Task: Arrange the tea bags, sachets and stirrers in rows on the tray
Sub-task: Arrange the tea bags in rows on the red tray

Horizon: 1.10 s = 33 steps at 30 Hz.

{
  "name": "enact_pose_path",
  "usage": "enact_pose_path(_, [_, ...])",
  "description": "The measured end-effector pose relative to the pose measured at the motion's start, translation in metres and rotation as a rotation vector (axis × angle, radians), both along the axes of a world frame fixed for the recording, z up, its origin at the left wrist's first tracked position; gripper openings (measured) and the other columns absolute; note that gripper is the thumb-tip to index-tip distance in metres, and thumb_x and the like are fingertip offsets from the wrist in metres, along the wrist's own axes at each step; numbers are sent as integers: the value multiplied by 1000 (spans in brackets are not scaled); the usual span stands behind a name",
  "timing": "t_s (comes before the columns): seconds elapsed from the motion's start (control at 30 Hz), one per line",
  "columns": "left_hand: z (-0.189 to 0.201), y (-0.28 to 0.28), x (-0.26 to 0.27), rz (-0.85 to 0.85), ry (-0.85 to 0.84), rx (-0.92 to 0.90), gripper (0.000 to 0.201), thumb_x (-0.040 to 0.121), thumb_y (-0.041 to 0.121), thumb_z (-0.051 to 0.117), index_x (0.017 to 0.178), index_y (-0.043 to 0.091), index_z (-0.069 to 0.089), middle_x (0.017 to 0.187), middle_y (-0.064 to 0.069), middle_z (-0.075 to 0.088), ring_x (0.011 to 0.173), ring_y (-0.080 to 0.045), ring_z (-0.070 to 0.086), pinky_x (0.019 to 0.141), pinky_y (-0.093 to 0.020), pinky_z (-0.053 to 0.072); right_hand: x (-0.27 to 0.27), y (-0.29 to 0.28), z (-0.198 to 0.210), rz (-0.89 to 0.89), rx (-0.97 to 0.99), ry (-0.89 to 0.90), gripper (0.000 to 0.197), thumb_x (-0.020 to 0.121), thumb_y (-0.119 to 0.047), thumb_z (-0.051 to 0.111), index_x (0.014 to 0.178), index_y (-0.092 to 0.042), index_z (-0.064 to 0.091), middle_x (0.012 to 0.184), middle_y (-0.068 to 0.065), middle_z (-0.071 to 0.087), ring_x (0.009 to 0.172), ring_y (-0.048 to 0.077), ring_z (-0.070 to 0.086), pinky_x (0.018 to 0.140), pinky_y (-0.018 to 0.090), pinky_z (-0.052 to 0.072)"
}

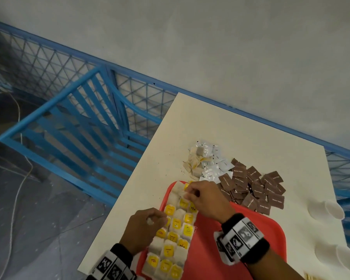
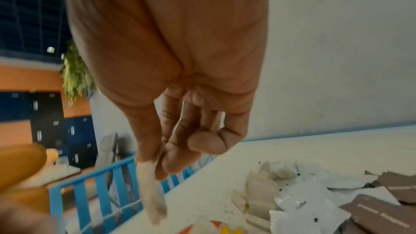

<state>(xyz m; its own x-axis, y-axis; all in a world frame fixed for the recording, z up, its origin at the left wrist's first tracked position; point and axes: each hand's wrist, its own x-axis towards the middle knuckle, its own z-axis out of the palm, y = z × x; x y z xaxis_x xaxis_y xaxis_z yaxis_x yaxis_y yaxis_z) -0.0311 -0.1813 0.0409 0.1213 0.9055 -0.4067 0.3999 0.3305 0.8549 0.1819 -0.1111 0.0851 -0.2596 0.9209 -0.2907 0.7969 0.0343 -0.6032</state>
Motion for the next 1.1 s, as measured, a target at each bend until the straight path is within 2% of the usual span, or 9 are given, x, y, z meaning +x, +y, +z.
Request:
enact_pose_path(0.13, [-11, 4, -14, -43, 107, 29, 7, 88, 26, 72, 82, 29, 74, 70, 27, 67, 71, 7, 61, 63, -9, 45, -15, 19, -28, 86, -229, -32, 17, 89, -16, 70, 74, -23, 67, 76, -10, 62, 69, 7, 60, 64, 16, 48])
enact_pose_path(0.23, [-19, 11, -20, -38, 134, 45, 14, 88, 24, 71, 76, 30, 71, 69, 21, 68, 68, 3, 61, 62, -11, 45, -25, 27, -40, 121, -344, 11, 12, 87, -16, 73, 76, -21, 69, 69, -15, 60, 58, -8, 57, 57, 6, 43])
enact_pose_path(0.4, [-29, 23, -15, -81, 165, 116, 18, 89, 22, 71, 75, 32, 67, 61, 34, 61, 70, 5, 61, 59, -8, 42, -31, 33, -68, 10, -286, -78, 11, 89, -13, 68, 97, -12, 76, 111, 1, 67, 83, 8, 63, 67, 12, 47])
enact_pose_path(0.53, [-35, 30, -4, -89, 178, 133, 6, 90, 25, 68, 87, 23, 73, 58, 25, 61, 63, 7, 58, 58, -7, 39, -31, 32, -75, -44, -216, -120, 9, 87, -12, 67, 81, -19, 69, 90, -2, 64, 63, 2, 60, 54, 11, 44])
enact_pose_path(0.63, [-43, 35, 4, -122, 205, 123, 5, 91, 30, 66, 94, 29, 71, 70, 15, 64, 63, 1, 60, 60, -9, 43, -31, 34, -73, -62, -180, -147, 15, 84, -14, 67, 74, -23, 62, 83, -5, 63, 74, 13, 61, 68, 31, 55])
enact_pose_path(0.73, [-53, 37, 10, -188, 261, 98, 18, 92, 37, 63, 109, 37, 67, 85, 12, 68, 76, -6, 65, 72, -21, 52, -31, 32, -74, -75, -172, -126, 20, 84, -13, 65, 69, -25, 58, 73, -12, 60, 68, 9, 61, 68, 35, 58])
enact_pose_path(0.9, [-65, 35, 16, -268, 367, 37, 35, 93, 50, 55, 127, 40, 59, 114, 7, 69, 99, -13, 65, 89, -32, 52, -30, 29, -79, -84, -123, -116, 10, 84, -19, 61, 75, -23, 57, 83, -7, 66, 78, 15, 62, 71, 39, 56])
enact_pose_path(1.0, [-63, 36, 16, -258, 385, 31, 34, 93, 50, 55, 126, 41, 59, 112, 8, 69, 97, -13, 65, 90, -34, 53, -31, 28, -78, -67, -123, -151, 12, 85, -22, 62, 79, -24, 52, 88, -4, 61, 83, 18, 56, 69, 33, 49])
enact_pose_path(1.1, [-45, 37, 14, -187, 270, 47, 34, 92, 54, 55, 118, 34, 65, 88, 7, 72, 75, -8, 62, 77, -31, 54, -29, 26, -68, -68, -65, -107, 19, 86, -21, 62, 77, -25, 46, 79, -7, 54, 78, 17, 52, 66, 34, 47])
